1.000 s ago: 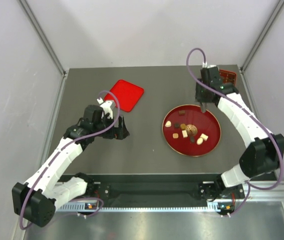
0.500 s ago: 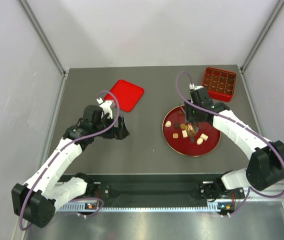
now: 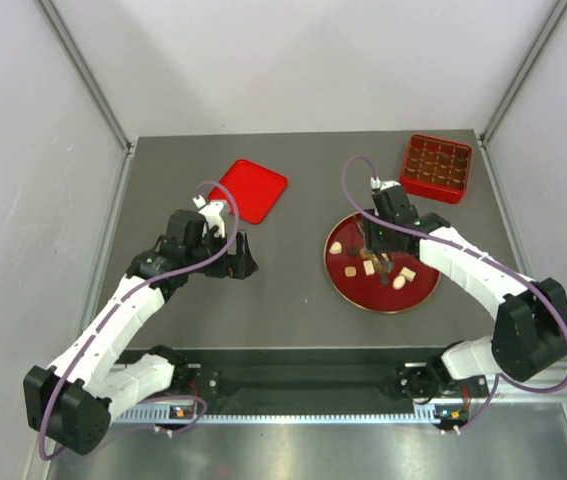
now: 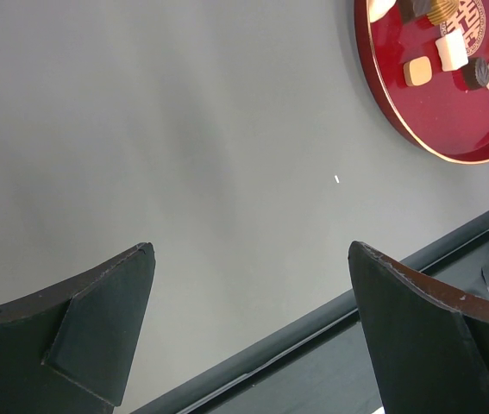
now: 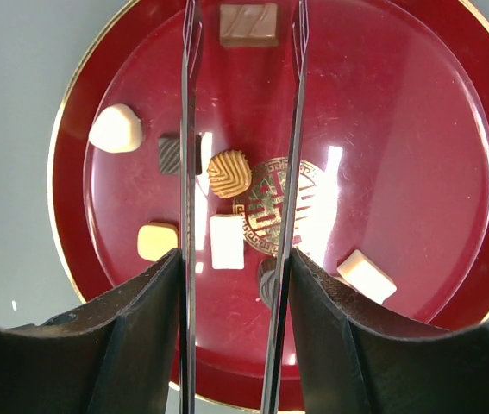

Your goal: Pack the chocolate

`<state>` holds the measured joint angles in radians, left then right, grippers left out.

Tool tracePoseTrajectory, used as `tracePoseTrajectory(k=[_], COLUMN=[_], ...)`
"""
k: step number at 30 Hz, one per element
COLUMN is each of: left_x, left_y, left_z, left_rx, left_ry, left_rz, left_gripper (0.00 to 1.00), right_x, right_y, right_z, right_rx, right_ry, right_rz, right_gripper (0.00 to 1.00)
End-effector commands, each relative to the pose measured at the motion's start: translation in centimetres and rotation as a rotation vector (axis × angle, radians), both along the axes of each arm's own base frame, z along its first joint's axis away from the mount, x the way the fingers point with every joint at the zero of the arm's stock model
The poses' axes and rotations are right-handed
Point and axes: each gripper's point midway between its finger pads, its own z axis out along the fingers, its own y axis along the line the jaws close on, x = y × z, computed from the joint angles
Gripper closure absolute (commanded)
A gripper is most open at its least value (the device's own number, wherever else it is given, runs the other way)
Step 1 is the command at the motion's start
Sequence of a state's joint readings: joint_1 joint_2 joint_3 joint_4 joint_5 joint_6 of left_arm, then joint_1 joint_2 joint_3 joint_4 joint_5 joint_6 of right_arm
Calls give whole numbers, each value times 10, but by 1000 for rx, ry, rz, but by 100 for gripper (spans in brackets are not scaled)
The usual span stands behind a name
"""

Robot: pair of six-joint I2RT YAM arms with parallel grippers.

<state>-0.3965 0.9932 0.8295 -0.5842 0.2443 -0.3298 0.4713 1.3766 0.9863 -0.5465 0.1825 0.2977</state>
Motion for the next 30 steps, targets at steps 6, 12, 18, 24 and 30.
tracePoseTrajectory(k=[6, 12, 18, 24, 30], left_x=[3, 3, 3, 3, 3], left_y=[-1, 0, 0, -1, -1], left_z=[-1, -1, -1, -1, 0], left_rx=[5, 6, 5, 5, 4], left_ry=[-10, -11, -13, -11, -15], left_rz=[1, 2, 0, -1, 0], left_gripper=[1, 1, 1, 1, 1], right_x=[9, 6, 5, 2, 0], right_y=[6, 8, 6, 4, 0], right_z=[2, -5, -7, -2, 12], right_rx=[-5, -19, -37, -46, -51], right_ry=[-59, -48, -44, -40, -54], right_rz=[8, 12, 7, 6, 2], right_gripper=[50, 51, 53, 57, 59])
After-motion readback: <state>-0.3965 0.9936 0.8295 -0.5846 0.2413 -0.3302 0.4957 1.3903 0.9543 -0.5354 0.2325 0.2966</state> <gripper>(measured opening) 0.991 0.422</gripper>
